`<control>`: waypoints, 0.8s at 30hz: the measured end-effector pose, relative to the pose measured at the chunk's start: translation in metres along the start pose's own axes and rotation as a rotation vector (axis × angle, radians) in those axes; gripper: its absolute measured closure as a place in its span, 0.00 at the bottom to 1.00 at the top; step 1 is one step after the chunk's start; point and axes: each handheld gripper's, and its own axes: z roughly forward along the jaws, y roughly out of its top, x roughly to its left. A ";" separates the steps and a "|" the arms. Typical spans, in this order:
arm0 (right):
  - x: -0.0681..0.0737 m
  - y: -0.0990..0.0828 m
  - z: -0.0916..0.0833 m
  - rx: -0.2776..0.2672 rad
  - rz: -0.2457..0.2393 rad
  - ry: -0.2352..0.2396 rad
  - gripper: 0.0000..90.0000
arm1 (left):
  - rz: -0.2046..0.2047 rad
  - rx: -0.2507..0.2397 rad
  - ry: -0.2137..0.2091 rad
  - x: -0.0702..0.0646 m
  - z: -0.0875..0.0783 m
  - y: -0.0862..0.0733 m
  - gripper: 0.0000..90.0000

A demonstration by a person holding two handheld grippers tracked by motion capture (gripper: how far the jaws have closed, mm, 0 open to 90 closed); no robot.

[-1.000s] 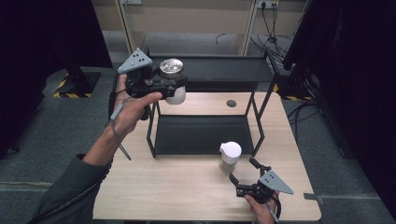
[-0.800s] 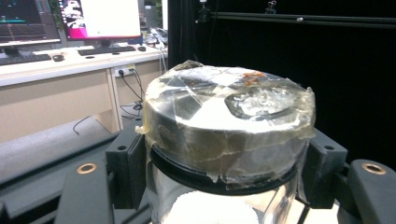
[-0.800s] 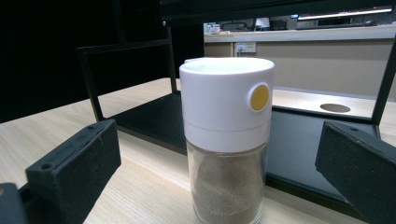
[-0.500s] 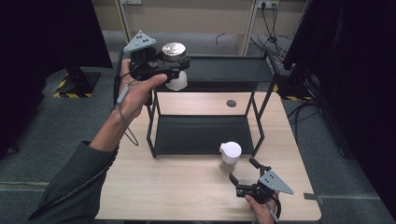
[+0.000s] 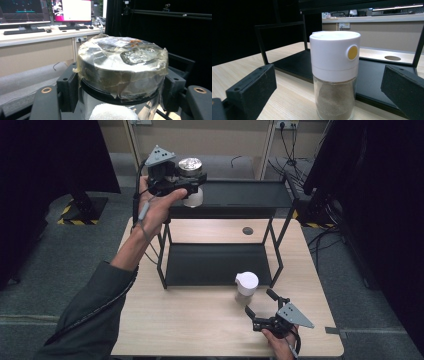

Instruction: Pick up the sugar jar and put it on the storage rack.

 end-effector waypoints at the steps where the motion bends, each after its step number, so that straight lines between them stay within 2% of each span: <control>1: 0.000 0.000 0.000 0.000 0.000 0.000 0.00 | 0.004 -0.002 0.011 -0.001 0.003 0.000 0.35; 7: 0.000 0.000 0.000 -0.002 0.000 0.001 0.00 | 0.017 -0.004 0.054 -0.001 0.015 -0.002 0.35; 8: 0.000 0.000 0.000 -0.002 -0.001 0.002 0.00 | 0.009 0.001 0.071 -0.002 0.016 -0.002 0.35; 11: 0.000 0.000 0.000 -0.002 0.000 0.002 0.00 | -0.006 0.001 0.086 0.000 0.022 -0.005 0.35; 14: 0.000 0.000 0.000 -0.002 0.000 0.003 0.00 | -0.002 0.002 0.107 0.001 0.027 -0.008 0.35; 24: 0.000 0.000 0.000 -0.003 0.000 0.004 0.00 | -0.008 -0.006 0.126 0.001 0.035 -0.016 0.35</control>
